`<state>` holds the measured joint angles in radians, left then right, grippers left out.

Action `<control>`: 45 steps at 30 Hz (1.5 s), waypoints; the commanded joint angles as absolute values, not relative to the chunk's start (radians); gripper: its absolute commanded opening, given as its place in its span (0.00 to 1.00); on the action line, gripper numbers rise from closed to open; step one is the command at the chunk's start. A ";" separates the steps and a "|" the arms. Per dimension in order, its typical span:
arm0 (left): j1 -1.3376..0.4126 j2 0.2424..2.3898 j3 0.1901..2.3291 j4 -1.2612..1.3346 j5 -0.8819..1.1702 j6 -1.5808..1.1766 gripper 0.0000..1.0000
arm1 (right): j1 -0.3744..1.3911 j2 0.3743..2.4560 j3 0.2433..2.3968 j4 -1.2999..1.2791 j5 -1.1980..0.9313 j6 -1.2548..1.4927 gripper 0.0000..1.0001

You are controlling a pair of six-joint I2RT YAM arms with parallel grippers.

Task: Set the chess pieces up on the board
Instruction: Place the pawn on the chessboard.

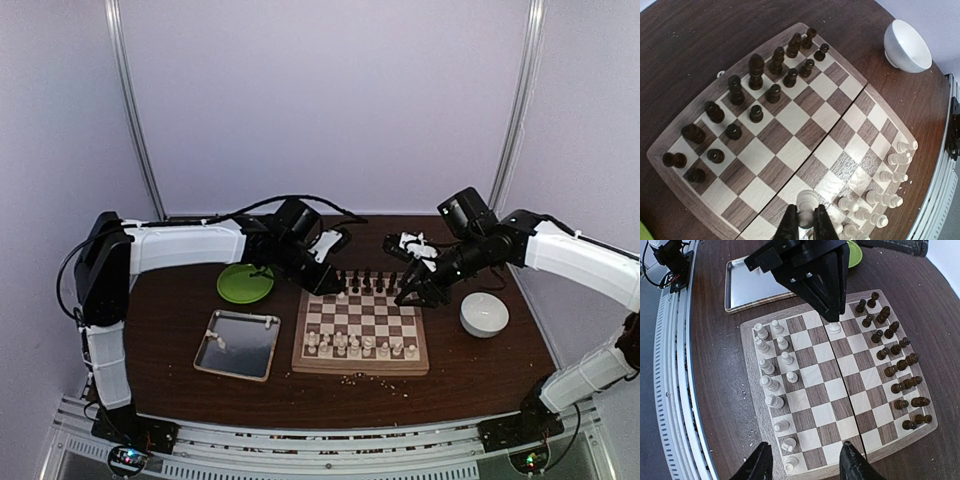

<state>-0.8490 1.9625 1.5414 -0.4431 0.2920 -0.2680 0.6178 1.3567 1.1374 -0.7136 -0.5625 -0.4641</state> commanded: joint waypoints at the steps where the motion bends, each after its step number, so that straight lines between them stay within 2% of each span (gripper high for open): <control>1: -0.885 2.056 1.678 -0.539 0.229 -0.195 0.00 | 0.577 1.306 1.097 -0.709 -0.591 -0.457 0.46; 7: -0.934 2.196 1.854 -0.653 0.172 -0.140 0.00 | 0.563 1.295 1.076 -0.697 -0.592 -0.457 0.46; 18: -0.981 2.313 1.976 -0.712 0.162 -0.115 0.02 | 0.561 1.313 1.069 -0.682 -0.604 -0.453 0.46; 20: -0.981 2.316 1.981 -0.717 0.162 -0.110 0.07 | 0.561 1.320 1.069 -0.681 -0.602 -0.452 0.46; 24: -0.982 2.308 1.989 -0.721 0.164 -0.114 0.26 | 0.561 1.341 1.085 -0.687 -0.591 -0.456 0.47; 28: -0.971 2.261 1.994 -0.720 0.179 -0.130 0.34 | 0.561 1.364 1.120 -0.705 -0.581 -0.465 0.47; 33: -0.915 2.064 1.826 -0.598 0.189 -0.192 0.40 | 0.568 1.399 1.162 -0.696 -0.535 -0.470 0.46; 45: -0.728 1.642 1.299 -0.326 0.044 -0.391 0.41 | 0.670 1.732 1.360 -0.780 -0.412 -0.463 0.47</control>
